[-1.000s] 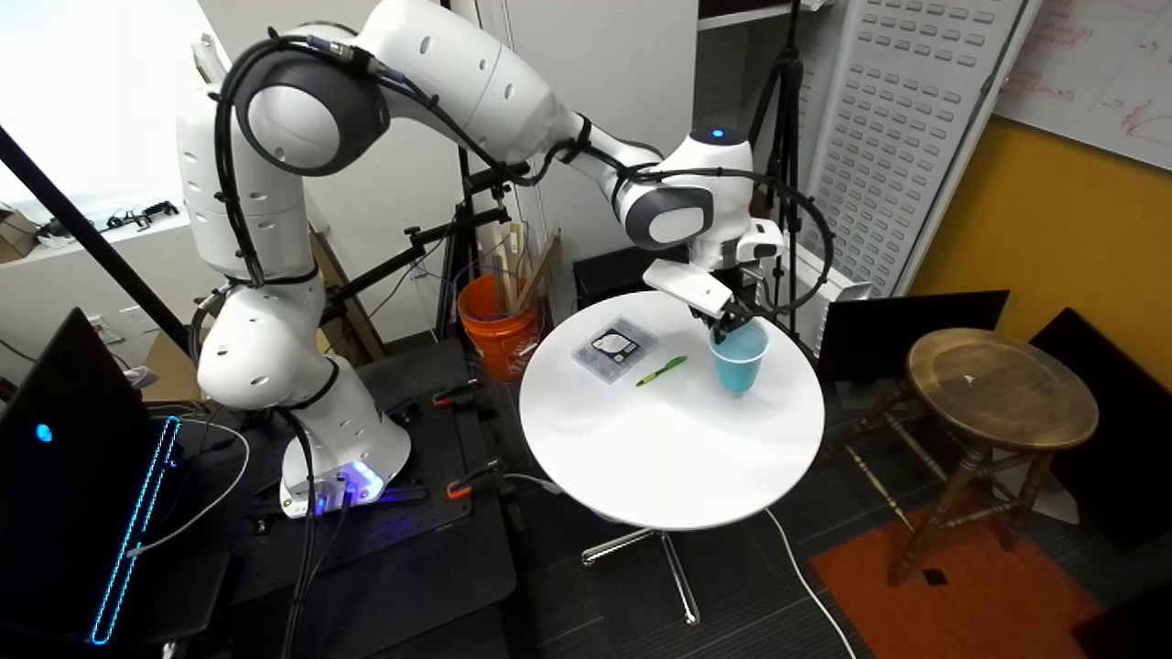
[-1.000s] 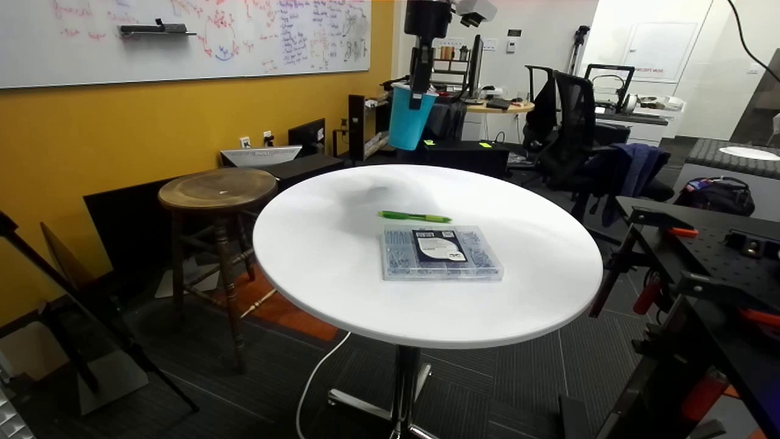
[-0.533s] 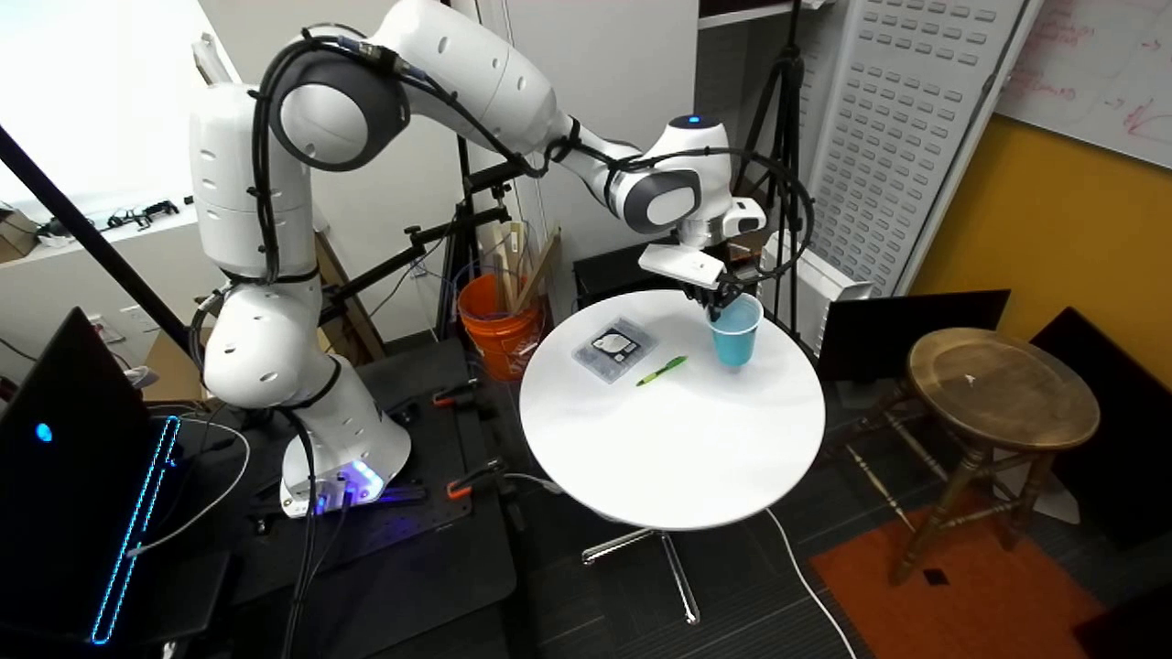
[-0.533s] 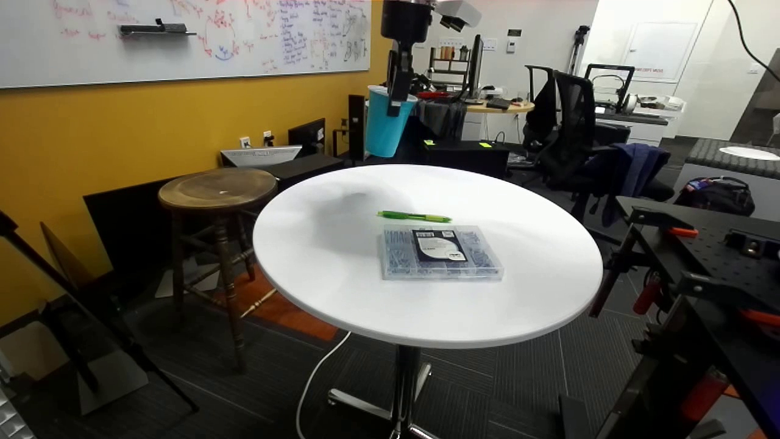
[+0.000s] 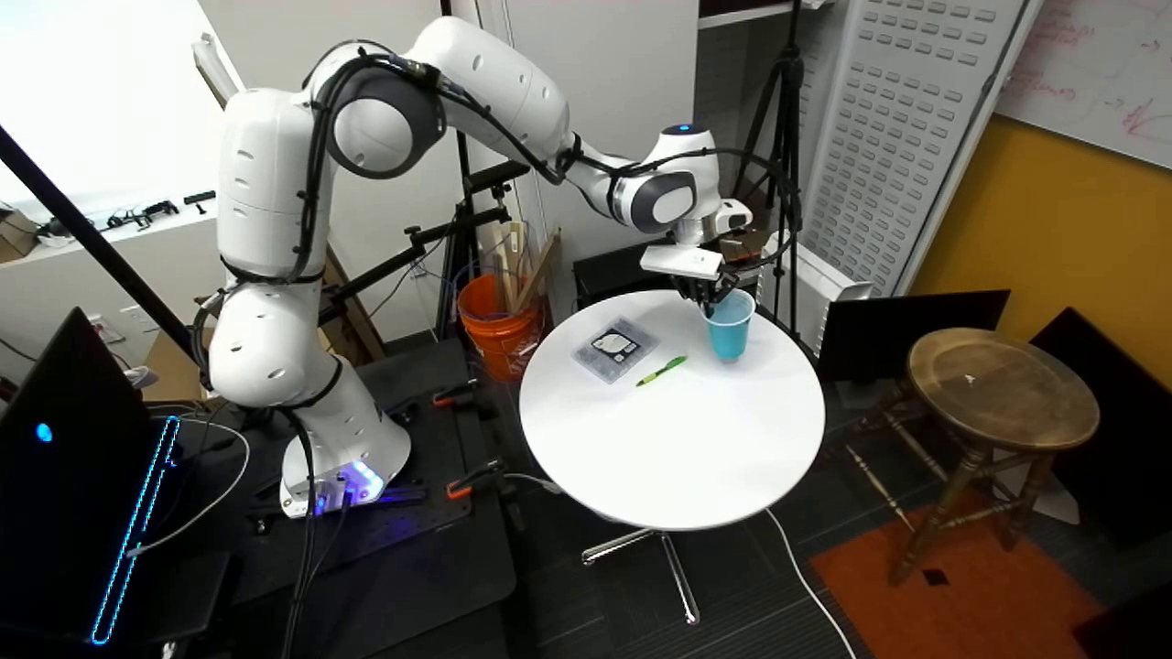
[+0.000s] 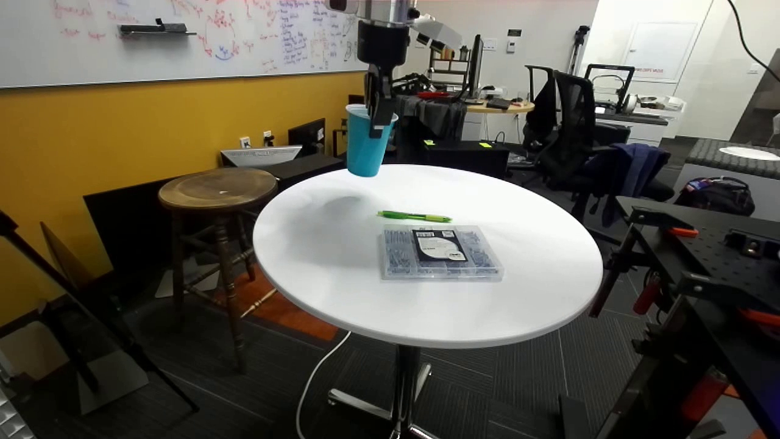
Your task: Move the cup slightly to the left
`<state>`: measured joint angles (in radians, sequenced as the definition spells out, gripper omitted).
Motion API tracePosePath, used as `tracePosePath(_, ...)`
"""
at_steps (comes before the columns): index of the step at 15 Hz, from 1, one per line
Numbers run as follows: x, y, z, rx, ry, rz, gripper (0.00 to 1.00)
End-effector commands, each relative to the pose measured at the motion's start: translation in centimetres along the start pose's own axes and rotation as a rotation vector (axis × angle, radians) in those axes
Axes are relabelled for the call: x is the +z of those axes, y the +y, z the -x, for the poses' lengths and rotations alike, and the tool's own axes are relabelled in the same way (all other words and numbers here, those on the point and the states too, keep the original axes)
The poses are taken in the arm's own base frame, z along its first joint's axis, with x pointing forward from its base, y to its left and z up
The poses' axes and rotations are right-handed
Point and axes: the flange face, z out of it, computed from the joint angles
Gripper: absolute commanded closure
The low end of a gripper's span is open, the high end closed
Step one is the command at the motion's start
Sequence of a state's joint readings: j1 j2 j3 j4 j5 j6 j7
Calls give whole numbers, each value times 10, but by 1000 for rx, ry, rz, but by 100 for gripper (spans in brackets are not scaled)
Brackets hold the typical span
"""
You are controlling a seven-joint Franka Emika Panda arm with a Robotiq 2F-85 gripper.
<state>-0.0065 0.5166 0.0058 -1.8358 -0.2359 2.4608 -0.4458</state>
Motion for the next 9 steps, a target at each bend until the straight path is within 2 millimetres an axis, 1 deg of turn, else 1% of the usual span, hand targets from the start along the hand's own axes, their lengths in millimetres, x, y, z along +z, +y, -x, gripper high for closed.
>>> tracePosePath(1, 12, -12, -20, -44, -10, -15, 99)
tracePosePath(5, 27, -24, -30, -73, -23, -39, 99)
tracePosePath(9, 40, -31, -35, -95, -41, -42, 99)
